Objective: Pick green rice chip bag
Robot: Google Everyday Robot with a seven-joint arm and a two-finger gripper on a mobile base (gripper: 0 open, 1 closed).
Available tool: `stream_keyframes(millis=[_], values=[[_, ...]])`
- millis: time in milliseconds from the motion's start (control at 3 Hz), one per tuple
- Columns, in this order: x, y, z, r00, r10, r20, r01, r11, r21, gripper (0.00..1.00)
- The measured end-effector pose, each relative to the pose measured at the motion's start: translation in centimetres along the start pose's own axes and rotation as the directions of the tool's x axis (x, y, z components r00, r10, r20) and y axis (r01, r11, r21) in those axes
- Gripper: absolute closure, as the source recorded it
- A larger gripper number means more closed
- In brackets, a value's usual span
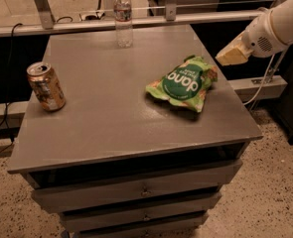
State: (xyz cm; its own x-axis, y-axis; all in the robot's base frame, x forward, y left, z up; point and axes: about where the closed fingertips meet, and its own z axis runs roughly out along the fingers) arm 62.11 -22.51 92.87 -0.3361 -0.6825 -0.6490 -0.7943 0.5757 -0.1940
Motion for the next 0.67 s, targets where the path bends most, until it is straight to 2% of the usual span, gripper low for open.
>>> stream_keyframes(millis=[333, 667], values=[[-2.0, -0.3, -2.2, 0.999, 0.016, 0.042, -0.018, 0.9986, 0.050, 1.00], [-3.7, -0.1, -2.7, 0.998, 0.002, 0.058, -0.005, 0.9987, 0.050, 1.00]])
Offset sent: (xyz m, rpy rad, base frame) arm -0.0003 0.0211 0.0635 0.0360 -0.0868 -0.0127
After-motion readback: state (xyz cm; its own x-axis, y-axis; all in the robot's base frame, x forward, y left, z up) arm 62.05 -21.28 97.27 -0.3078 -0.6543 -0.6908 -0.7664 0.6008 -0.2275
